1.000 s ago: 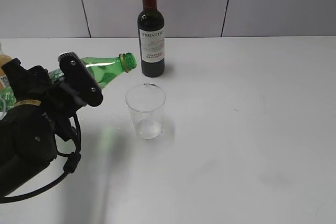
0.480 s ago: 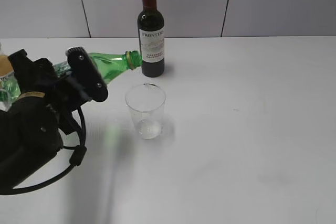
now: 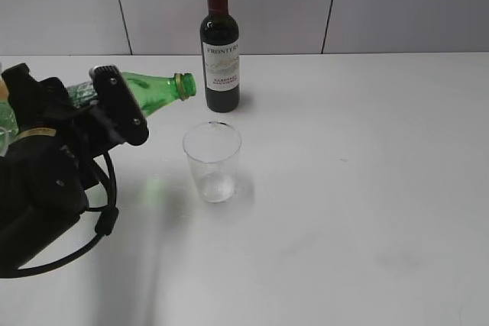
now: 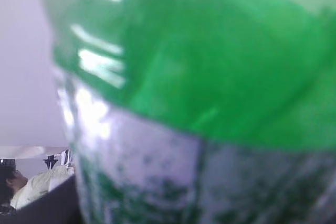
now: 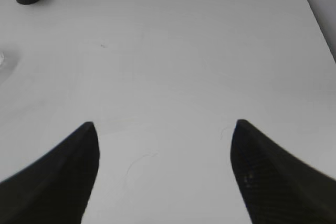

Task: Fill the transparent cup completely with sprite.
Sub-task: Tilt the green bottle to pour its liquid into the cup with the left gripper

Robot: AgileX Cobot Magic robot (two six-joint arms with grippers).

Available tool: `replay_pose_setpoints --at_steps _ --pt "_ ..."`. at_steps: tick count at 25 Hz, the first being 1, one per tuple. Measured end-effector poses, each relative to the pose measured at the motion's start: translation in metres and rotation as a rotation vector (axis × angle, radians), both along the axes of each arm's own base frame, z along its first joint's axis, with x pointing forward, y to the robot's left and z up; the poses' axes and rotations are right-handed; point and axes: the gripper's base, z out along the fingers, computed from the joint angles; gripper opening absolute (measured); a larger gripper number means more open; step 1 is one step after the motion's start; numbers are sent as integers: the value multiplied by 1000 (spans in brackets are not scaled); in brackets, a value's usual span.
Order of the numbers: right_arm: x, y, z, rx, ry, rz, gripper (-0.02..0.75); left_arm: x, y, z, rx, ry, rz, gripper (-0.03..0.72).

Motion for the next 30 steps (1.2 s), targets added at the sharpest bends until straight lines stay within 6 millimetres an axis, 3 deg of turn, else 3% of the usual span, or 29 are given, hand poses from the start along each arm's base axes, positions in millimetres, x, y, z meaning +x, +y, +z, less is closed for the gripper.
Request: replay_pose_setpoints --at_steps 30 --pt "0 0 0 0 0 0 590 2 3 7 150 -24 -21 454"
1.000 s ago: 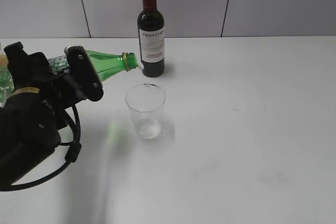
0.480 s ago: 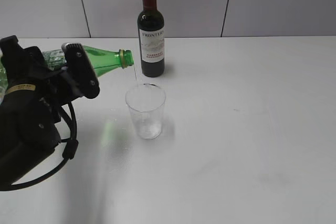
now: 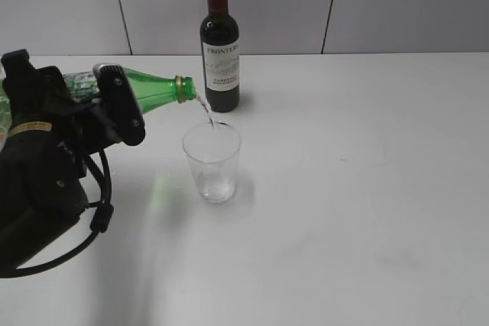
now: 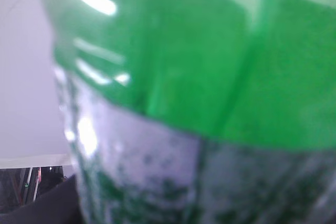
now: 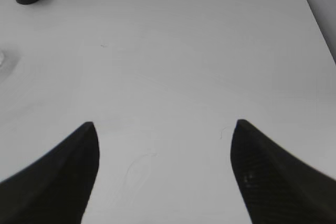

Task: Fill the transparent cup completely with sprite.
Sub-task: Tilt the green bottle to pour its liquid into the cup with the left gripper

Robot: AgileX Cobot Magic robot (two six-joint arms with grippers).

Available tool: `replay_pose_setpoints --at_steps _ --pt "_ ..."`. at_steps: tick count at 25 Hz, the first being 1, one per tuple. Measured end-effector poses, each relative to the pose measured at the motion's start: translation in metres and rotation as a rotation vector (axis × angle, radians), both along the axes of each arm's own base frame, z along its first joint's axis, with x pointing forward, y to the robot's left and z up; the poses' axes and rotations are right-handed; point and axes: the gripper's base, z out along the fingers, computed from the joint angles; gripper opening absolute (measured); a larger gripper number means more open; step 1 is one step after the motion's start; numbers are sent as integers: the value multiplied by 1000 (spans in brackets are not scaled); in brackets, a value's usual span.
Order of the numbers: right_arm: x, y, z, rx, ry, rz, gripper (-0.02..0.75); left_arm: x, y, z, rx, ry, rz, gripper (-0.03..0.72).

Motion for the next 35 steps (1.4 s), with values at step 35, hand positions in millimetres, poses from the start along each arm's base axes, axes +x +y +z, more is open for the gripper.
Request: replay_pose_setpoints --at_steps 35 --pt "0 0 0 0 0 0 591 -8 8 -6 73 43 -10 454"
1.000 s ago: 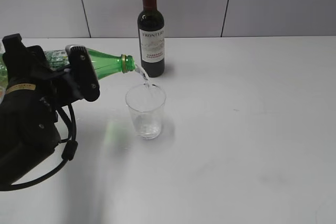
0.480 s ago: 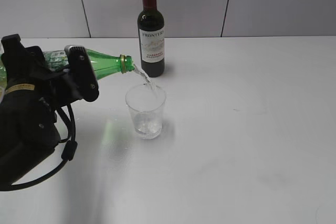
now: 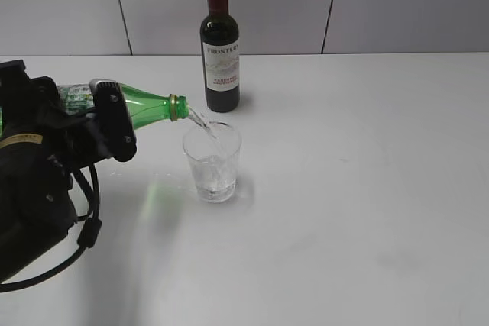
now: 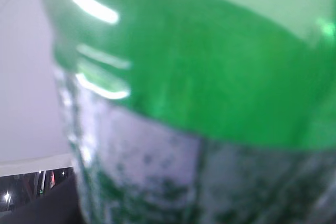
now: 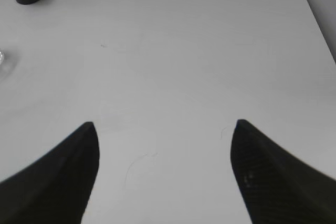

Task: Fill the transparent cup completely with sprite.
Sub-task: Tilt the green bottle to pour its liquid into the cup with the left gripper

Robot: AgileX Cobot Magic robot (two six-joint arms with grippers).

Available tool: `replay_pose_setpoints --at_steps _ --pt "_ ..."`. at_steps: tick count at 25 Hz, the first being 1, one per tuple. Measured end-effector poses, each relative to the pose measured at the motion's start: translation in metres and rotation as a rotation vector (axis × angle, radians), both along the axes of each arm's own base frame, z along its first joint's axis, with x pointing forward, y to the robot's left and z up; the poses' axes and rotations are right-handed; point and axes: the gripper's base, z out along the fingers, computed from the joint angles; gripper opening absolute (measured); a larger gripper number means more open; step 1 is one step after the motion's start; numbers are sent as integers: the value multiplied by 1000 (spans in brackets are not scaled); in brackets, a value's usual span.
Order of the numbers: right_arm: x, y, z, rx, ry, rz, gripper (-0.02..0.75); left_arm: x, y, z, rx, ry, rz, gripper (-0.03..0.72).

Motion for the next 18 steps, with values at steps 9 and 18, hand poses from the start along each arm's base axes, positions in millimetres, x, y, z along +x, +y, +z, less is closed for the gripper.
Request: replay_pose_setpoints --at_steps 9,18 --pt "0 0 0 0 0 0 591 0 0 1 -2 -3 2 454" --pt "0 0 0 0 0 0 591 0 0 1 3 -1 0 454"
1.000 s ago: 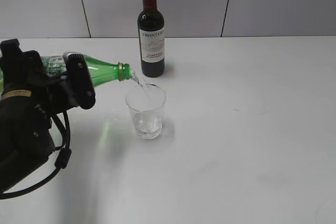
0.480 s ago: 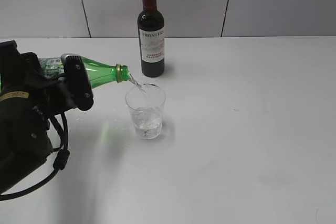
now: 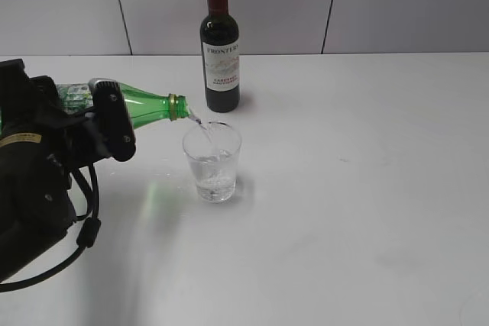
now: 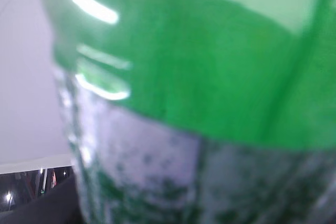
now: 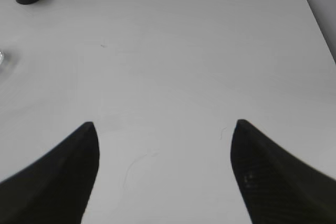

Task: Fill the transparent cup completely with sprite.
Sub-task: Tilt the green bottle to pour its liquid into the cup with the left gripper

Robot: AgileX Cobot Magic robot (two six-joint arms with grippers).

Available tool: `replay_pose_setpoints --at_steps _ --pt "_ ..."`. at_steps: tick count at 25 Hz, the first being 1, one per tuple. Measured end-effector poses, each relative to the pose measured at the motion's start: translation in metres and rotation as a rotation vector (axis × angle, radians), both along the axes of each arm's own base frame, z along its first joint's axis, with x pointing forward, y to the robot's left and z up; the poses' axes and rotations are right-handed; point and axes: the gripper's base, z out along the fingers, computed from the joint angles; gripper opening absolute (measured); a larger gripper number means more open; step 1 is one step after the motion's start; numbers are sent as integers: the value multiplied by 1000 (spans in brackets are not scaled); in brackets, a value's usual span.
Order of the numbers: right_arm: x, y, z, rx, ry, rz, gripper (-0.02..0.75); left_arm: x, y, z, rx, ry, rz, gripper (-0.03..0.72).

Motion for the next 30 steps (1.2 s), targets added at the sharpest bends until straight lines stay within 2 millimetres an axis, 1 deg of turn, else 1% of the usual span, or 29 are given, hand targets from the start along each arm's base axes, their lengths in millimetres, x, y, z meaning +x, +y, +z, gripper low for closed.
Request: replay_pose_setpoints --at_steps 30 --pt "0 0 0 0 0 0 591 0 0 1 46 14 -10 454"
